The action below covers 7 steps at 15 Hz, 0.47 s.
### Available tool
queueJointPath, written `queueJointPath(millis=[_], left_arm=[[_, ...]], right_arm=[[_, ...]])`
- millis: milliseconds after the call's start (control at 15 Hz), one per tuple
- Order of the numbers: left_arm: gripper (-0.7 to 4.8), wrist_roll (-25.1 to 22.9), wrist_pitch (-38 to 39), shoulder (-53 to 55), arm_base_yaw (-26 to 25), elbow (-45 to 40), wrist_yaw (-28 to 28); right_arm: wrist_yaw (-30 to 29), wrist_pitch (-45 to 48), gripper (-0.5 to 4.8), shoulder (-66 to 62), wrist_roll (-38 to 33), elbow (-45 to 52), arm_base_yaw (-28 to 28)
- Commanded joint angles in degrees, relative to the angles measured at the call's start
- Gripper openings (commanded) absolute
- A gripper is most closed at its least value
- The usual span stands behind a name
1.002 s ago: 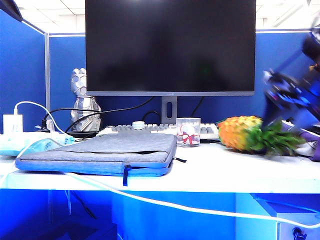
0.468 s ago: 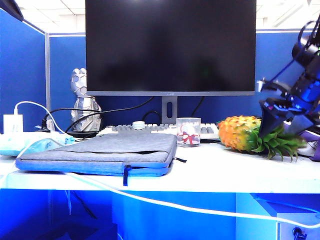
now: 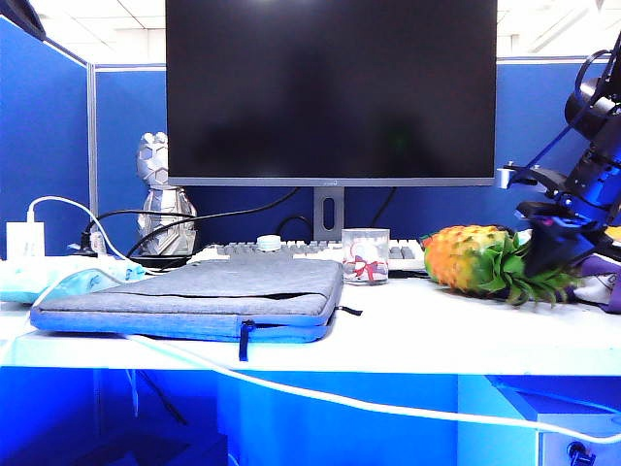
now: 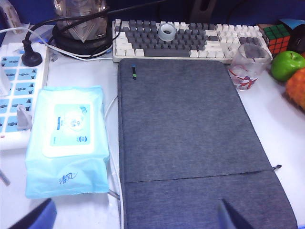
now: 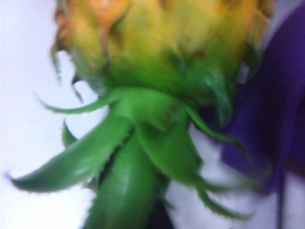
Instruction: Pick up the pineapple and place it above the gray bag.
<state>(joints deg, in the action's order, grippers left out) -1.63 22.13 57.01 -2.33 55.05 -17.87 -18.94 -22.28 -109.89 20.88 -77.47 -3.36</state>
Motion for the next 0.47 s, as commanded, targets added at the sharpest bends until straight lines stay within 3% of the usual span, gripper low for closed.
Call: queueJointPath(millis=[67, 267, 468], left_arm=[[4.79, 0.15, -0.37, -0.04, 0.00, 0.15, -0.39], [4.79, 0.17, -0.42, -0.04, 0.00, 0.15, -0.37], [4.79, 0.63, -0.76, -0.04, 0.35, 0.15, -0.42]], right_arm=[[0.13, 1.01, 0.00, 1.22, 0.15, -0.44, 0.09], [7.54, -1.81, -0.01, 3.98, 1.97, -4.11, 0.94], [11.98, -3.96, -0.01, 7.08, 8.00, -13.86, 3.34]])
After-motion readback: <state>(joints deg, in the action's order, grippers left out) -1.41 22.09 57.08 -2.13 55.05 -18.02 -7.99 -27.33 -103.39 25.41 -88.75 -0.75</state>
